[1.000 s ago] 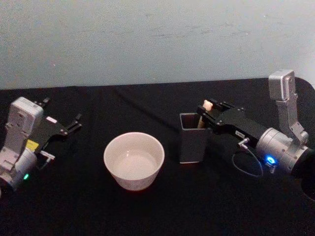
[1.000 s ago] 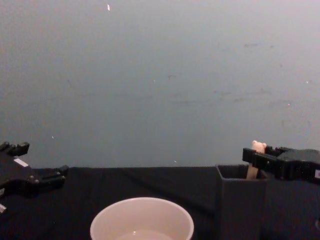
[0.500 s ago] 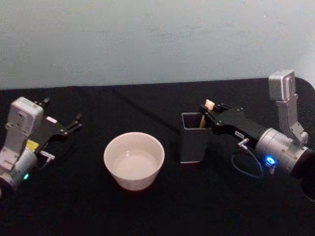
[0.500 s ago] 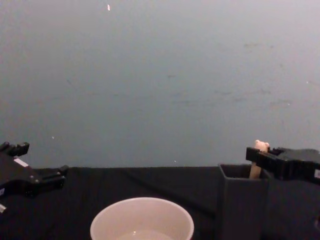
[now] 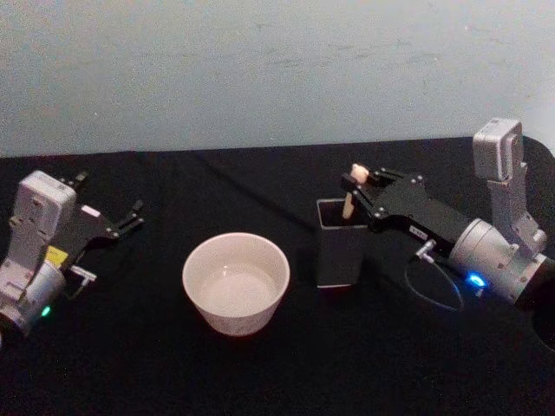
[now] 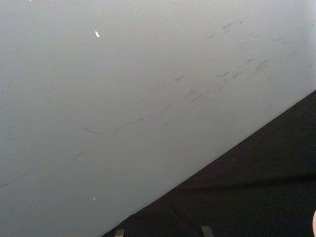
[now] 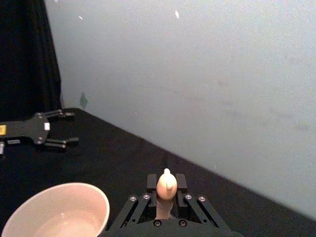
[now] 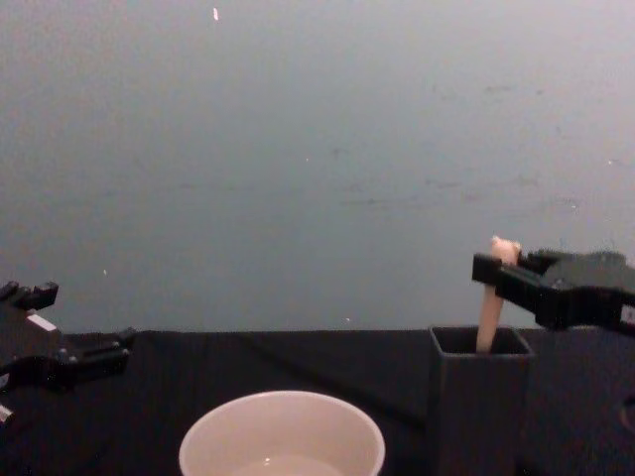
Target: Pick up the stirring spoon with one hand, stir inside the cup, then place it back in its original position.
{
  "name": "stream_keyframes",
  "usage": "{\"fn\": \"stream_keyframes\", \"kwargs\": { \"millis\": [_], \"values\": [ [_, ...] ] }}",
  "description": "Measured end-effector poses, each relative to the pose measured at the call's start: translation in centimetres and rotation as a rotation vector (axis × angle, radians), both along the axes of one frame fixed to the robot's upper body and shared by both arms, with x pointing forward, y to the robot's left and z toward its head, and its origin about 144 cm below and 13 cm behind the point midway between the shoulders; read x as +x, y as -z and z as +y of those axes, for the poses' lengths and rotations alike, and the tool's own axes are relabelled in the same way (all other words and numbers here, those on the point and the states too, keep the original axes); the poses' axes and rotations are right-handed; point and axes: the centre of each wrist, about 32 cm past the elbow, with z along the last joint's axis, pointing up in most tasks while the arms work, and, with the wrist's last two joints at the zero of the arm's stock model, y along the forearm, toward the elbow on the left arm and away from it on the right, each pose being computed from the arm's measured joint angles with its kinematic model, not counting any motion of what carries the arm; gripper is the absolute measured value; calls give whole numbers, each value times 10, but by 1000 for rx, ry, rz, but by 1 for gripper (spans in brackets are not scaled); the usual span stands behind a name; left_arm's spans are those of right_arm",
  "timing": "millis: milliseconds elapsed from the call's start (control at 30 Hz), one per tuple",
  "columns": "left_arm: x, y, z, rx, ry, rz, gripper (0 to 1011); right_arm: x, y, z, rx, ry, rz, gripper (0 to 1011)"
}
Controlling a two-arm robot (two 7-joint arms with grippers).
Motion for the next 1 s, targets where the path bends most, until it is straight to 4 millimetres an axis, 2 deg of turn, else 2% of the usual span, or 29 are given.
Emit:
{"fn": "stream_keyframes", "kwargs": {
  "millis": [633, 833, 1000],
  "values": [
    [0, 0, 0, 0, 0, 0, 1001, -6, -47, -4, 78, -35, -269, 215],
    [0, 0, 0, 0, 0, 0, 1001, 0, -51, 6, 97, -64, -304, 215],
    [0, 0, 0, 0, 0, 0, 1001, 7, -43, 21, 95, -134, -316, 215]
  ]
}}
